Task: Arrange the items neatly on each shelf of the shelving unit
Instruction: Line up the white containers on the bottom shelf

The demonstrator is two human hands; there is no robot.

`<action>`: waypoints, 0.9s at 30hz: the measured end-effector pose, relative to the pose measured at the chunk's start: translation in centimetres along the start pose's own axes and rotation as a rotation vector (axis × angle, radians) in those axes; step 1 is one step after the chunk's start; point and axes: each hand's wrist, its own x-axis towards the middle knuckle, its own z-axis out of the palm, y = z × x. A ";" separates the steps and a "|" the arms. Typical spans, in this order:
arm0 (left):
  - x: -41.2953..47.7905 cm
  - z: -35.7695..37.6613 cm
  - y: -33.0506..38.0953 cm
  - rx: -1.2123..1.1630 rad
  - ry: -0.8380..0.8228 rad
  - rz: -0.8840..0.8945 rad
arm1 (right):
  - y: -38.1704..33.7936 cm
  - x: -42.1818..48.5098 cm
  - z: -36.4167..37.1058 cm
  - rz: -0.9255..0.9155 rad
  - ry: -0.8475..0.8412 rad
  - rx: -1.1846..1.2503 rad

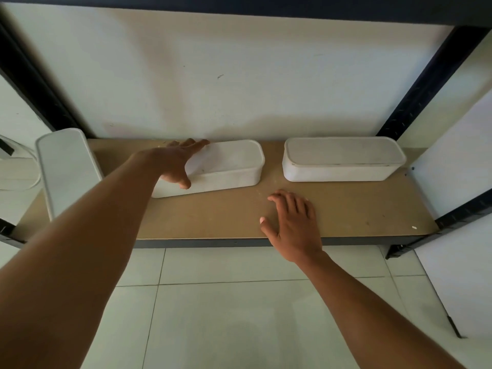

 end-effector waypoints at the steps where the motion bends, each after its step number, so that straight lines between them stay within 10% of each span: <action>1: 0.3 0.2 0.0 -0.006 0.024 0.014 | -0.1 0.0 0.0 0.000 -0.007 -0.001; 16: 0.8 0.8 -0.2 0.047 0.278 0.186 | -2.9 -0.1 0.0 0.026 -0.031 -0.002; 27: -12.2 0.9 -13.0 0.091 0.292 0.181 | -17.0 2.2 2.1 -0.454 -0.174 0.147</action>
